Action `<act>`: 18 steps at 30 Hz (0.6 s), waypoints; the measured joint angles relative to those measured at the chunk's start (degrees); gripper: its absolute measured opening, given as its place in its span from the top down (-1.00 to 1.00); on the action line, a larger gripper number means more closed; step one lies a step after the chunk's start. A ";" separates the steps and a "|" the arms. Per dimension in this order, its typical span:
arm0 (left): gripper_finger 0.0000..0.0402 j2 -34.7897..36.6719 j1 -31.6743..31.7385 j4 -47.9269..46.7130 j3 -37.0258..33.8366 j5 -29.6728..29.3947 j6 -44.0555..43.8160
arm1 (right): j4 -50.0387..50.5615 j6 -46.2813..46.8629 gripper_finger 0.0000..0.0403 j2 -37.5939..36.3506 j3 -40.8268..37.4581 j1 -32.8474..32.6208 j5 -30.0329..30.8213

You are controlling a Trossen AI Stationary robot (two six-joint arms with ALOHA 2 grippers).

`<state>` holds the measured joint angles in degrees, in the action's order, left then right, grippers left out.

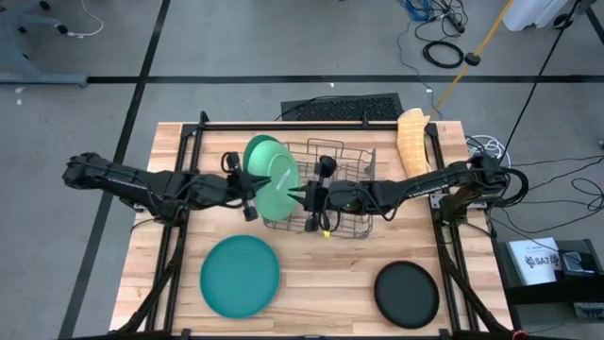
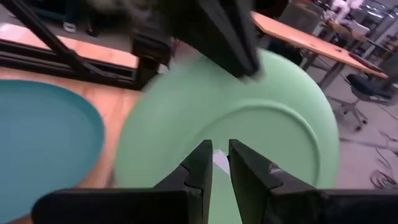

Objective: Sort dishes
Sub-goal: Put the light green plate into the dish rack, then put the blue plate into the dish rack

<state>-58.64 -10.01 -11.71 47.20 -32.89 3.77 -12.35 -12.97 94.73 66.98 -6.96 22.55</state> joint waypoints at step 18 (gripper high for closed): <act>0.85 -2.34 -0.26 18.97 -0.04 -6.99 12.22 | 0.23 -1.18 0.74 -0.26 0.00 -3.77 1.62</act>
<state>-60.98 -10.27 7.26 47.16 -39.88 16.00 -12.12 -14.15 94.48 66.98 -10.72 24.17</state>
